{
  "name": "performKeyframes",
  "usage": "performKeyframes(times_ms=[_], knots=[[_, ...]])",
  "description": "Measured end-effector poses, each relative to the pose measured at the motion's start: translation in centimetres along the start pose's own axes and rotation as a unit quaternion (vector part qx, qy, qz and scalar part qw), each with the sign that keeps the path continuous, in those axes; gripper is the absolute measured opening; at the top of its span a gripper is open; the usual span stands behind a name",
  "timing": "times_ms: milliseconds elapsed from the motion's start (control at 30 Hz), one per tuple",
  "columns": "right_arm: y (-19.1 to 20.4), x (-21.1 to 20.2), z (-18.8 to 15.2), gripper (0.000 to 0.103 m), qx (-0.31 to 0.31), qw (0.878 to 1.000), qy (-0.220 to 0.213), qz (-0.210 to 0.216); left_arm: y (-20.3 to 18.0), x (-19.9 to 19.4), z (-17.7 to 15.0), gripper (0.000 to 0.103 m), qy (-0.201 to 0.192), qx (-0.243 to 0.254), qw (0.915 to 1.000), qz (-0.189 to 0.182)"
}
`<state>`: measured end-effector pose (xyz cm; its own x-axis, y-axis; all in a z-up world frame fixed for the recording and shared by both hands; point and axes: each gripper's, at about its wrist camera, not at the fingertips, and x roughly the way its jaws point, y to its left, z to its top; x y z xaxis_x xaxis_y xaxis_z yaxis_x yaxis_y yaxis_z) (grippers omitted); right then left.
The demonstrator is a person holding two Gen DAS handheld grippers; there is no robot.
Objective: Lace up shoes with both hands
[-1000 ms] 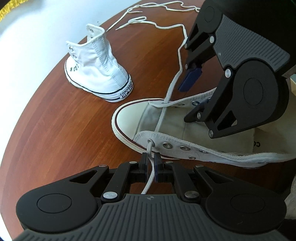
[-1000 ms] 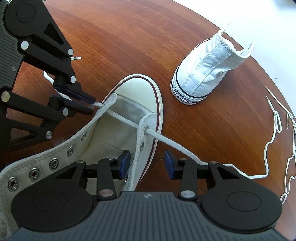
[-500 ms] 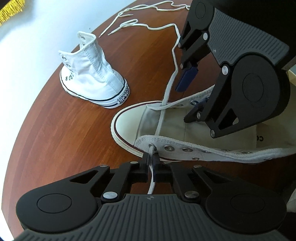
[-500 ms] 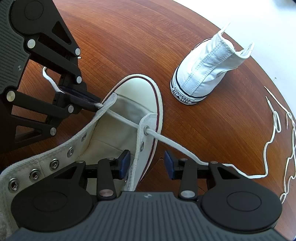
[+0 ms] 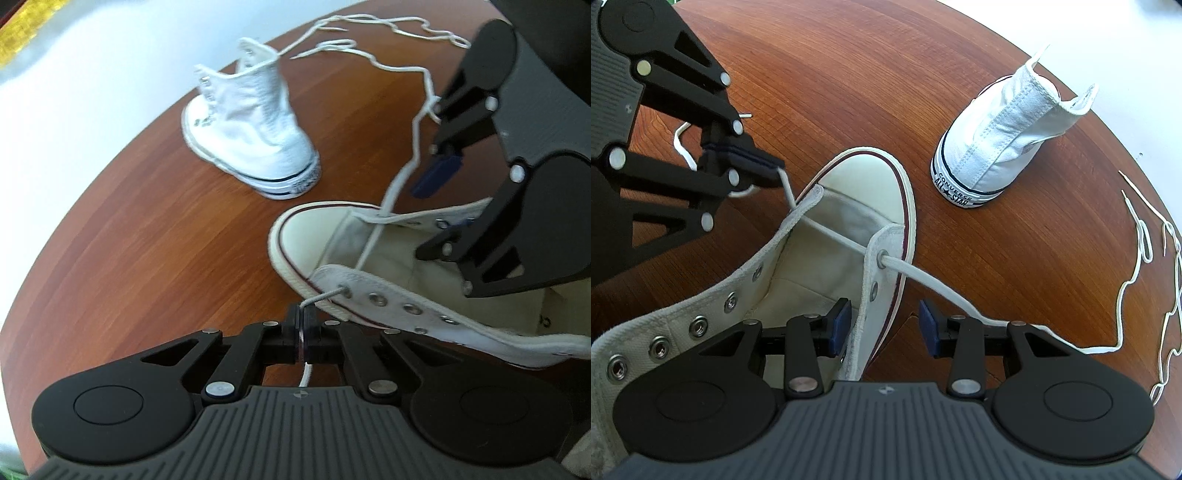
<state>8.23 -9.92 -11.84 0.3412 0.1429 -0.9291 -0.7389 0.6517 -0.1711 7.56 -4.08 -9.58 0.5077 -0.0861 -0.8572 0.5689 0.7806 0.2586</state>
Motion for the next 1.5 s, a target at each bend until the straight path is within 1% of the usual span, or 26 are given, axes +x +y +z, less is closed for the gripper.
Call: performKeyframes(times_ms=[67,100,133,233,300,367,400,433,633,733,767,833,933,967,1000,1067,1167,1367,1500], knots=[[0.0,0.0,0.0,0.041,-0.001,1.000,0.000,0.000,0.7,-0.1,-0.4,0.002,0.005,-0.016,0.9996,0.021],[0.0,0.1,0.1,0.041,-0.001,1.000,0.000,0.000,0.7,-0.1,-0.4,0.002,0.006,-0.015,0.9996,0.025],[0.0,0.1,0.1,0.041,-0.002,1.000,0.000,0.000,1.0,-0.2,-0.8,0.002,0.008,-0.015,0.9989,0.044],[0.0,0.1,0.1,0.041,-0.005,1.000,0.001,-0.001,2.2,-0.1,-1.6,0.002,0.019,-0.041,0.9977,0.051],[0.0,0.2,0.1,0.042,-0.005,1.000,0.001,0.000,3.1,0.0,-2.3,0.002,0.028,-0.053,0.9962,0.064],[0.0,0.2,0.1,0.042,-0.006,1.000,0.001,0.000,4.0,-0.2,-3.2,0.002,0.034,-0.059,0.9936,0.090],[0.0,0.2,0.1,0.042,-0.007,1.000,0.001,0.001,4.2,-0.2,-3.4,0.002,0.036,-0.061,0.9928,0.097],[0.0,0.2,0.1,0.042,-0.008,1.000,0.001,0.000,5.1,-0.2,-4.0,0.002,0.045,-0.074,0.9896,0.115],[0.1,0.2,0.2,0.042,-0.013,1.000,0.001,0.001,7.3,-0.1,-5.7,0.002,0.071,-0.104,0.9818,0.142],[0.1,0.3,0.2,0.042,-0.015,1.000,0.001,0.000,7.5,-0.1,-5.9,0.002,0.072,-0.107,0.9824,0.134],[0.1,0.3,0.2,0.042,-0.016,1.000,0.001,0.000,7.3,-0.2,-5.9,0.002,0.071,-0.104,0.9838,0.128],[0.1,0.3,0.3,0.042,-0.017,1.000,0.000,0.000,7.1,0.0,-5.8,0.003,0.073,-0.097,0.9846,0.126],[0.1,0.4,0.3,0.042,-0.017,1.000,0.000,0.000,6.6,-0.4,-5.7,0.009,0.063,-0.086,0.9877,0.114],[0.1,0.4,0.3,0.042,-0.018,1.000,0.000,0.001,6.3,-0.6,-5.7,0.015,0.057,-0.080,0.9893,0.107],[0.1,0.4,0.3,0.042,-0.018,1.000,0.000,0.001,5.9,-0.6,-5.6,0.026,0.056,-0.075,0.9903,0.103],[0.2,0.4,0.3,0.042,-0.018,1.000,-0.001,0.001,4.9,-0.7,-5.2,0.031,0.049,-0.050,0.9933,0.092],[0.2,0.4,0.3,0.042,-0.019,1.000,-0.001,0.001,3.2,-0.7,-4.6,0.031,0.036,-0.013,0.9964,0.075],[0.2,0.4,0.3,0.042,-0.020,1.000,-0.002,0.001,0.7,-0.8,-3.1,0.031,0.013,0.023,0.9986,0.045],[0.2,0.3,0.2,0.042,-0.020,1.000,-0.003,0.002,-0.1,-0.8,-2.1,0.031,0.002,0.043,0.9985,0.034]])
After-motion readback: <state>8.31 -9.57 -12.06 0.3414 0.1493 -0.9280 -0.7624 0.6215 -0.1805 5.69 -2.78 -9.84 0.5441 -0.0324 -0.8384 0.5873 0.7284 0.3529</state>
